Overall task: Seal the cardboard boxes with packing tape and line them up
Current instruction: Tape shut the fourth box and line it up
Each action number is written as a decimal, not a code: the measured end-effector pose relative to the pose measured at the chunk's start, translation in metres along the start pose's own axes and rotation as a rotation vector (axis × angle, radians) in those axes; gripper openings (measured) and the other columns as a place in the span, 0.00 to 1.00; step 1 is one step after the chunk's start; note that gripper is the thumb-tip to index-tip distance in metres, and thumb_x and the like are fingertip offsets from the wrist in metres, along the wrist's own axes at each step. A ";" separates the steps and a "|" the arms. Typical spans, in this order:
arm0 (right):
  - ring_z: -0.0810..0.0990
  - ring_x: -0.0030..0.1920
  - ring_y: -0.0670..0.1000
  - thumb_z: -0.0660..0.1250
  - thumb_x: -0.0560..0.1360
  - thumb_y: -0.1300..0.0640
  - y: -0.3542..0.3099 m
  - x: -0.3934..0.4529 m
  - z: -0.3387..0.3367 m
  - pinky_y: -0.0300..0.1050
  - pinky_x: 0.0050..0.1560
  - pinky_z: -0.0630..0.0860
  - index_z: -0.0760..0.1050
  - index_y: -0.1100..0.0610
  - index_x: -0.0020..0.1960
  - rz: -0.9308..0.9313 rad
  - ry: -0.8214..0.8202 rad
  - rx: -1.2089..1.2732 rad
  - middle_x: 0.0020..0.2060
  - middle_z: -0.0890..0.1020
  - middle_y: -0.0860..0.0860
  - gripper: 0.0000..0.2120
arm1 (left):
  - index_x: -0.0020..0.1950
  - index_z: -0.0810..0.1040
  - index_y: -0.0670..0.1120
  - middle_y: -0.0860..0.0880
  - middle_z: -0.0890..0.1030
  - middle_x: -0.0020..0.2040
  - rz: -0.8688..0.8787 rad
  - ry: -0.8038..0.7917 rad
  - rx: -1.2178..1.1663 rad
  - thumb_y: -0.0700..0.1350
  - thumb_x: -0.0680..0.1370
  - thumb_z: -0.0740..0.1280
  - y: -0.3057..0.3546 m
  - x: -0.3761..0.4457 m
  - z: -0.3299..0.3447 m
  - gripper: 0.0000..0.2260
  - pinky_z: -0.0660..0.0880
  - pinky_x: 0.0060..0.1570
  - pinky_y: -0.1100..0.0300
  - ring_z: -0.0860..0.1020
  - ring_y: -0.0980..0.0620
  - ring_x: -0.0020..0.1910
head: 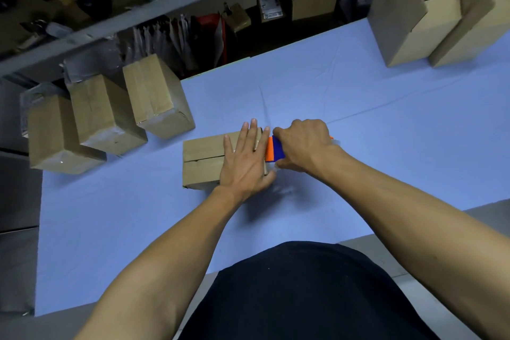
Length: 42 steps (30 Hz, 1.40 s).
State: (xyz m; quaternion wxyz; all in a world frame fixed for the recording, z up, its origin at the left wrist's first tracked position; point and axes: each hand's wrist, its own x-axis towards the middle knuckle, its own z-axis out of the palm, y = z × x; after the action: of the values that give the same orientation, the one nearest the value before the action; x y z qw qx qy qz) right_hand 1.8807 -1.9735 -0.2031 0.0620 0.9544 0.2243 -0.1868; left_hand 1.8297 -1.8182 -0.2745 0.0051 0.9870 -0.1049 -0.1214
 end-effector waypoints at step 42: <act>0.73 0.36 0.52 0.68 0.71 0.40 -0.011 0.000 -0.006 0.44 0.37 0.67 0.71 0.51 0.46 0.103 -0.073 -0.040 0.33 0.70 0.49 0.16 | 0.81 0.49 0.46 0.43 0.44 0.82 -0.011 -0.016 0.028 0.57 0.73 0.62 0.002 0.000 -0.002 0.41 0.47 0.73 0.33 0.44 0.44 0.80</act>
State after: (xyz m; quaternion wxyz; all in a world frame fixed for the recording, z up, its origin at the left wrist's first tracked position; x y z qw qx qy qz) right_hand 1.8779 -1.9629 -0.1978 0.0986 0.9559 0.1761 -0.2135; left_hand 1.8294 -1.8202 -0.2729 -0.0100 0.9865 -0.1012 -0.1280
